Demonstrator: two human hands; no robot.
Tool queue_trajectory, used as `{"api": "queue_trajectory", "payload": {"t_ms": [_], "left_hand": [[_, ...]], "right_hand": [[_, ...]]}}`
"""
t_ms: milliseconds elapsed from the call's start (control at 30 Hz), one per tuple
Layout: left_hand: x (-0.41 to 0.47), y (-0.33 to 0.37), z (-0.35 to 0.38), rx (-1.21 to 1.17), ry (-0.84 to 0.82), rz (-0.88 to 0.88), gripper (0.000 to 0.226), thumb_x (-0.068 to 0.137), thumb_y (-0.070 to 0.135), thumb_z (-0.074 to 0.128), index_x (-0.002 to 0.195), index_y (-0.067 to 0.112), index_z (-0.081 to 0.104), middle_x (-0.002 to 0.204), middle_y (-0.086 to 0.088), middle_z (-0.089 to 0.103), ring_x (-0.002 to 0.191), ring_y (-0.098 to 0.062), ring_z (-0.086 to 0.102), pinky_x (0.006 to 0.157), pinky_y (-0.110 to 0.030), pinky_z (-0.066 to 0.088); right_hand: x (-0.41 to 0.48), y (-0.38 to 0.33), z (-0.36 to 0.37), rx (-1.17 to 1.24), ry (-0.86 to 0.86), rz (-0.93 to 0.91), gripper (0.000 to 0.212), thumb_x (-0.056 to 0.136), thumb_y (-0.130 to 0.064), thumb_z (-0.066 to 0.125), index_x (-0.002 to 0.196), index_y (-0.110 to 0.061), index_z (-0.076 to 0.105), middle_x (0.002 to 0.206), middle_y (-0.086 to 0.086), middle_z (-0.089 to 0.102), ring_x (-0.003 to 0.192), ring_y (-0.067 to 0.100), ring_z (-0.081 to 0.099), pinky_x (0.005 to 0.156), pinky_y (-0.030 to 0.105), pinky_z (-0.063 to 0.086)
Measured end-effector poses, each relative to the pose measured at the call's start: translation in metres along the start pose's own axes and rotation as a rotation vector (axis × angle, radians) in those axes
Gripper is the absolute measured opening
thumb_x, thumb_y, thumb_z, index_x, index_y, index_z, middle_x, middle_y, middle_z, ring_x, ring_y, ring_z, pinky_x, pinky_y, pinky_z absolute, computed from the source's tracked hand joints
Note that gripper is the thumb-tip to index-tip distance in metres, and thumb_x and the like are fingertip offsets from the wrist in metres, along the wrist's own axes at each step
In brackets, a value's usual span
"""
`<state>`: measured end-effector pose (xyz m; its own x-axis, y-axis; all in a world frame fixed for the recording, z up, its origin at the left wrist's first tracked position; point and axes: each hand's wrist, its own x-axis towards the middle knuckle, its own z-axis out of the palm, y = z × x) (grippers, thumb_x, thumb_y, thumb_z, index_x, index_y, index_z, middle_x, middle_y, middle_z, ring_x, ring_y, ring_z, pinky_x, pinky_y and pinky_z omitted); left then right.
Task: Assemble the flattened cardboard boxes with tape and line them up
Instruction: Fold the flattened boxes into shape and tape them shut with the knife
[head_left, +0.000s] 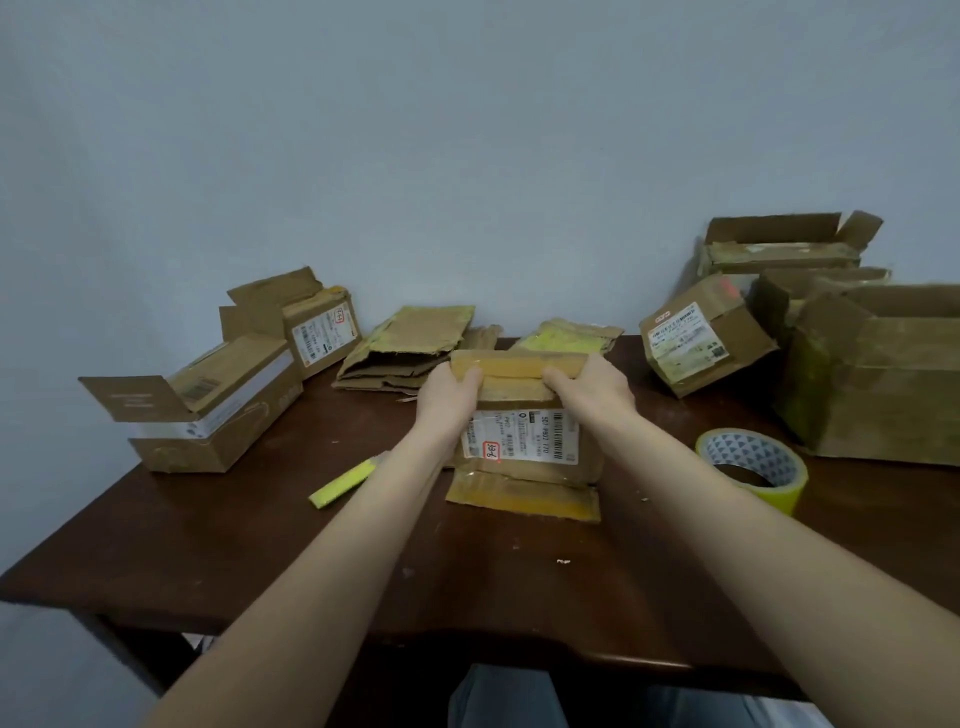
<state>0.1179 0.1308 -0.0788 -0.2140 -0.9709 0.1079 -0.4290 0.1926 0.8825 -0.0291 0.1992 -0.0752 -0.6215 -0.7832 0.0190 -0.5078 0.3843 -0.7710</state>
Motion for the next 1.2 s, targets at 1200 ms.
{"api": "queue_trajectory", "payload": {"t_ms": [1200], "left_hand": [[0.025, 0.219, 0.118, -0.323, 0.087, 0.401, 0.018, 0.093, 0.016, 0.056, 0.111, 0.015, 0.059, 0.112, -0.003, 0.067, 0.099, -0.016, 0.062, 0.079, -0.024, 0.047]], "right_hand": [[0.067, 0.01, -0.215, 0.399, 0.74, -0.085, 0.036, 0.098, -0.023, 0.05, 0.134, -0.017, 0.047, 0.129, 0.004, 0.051, 0.112, 0.023, 0.056, 0.09, 0.033, 0.045]]}}
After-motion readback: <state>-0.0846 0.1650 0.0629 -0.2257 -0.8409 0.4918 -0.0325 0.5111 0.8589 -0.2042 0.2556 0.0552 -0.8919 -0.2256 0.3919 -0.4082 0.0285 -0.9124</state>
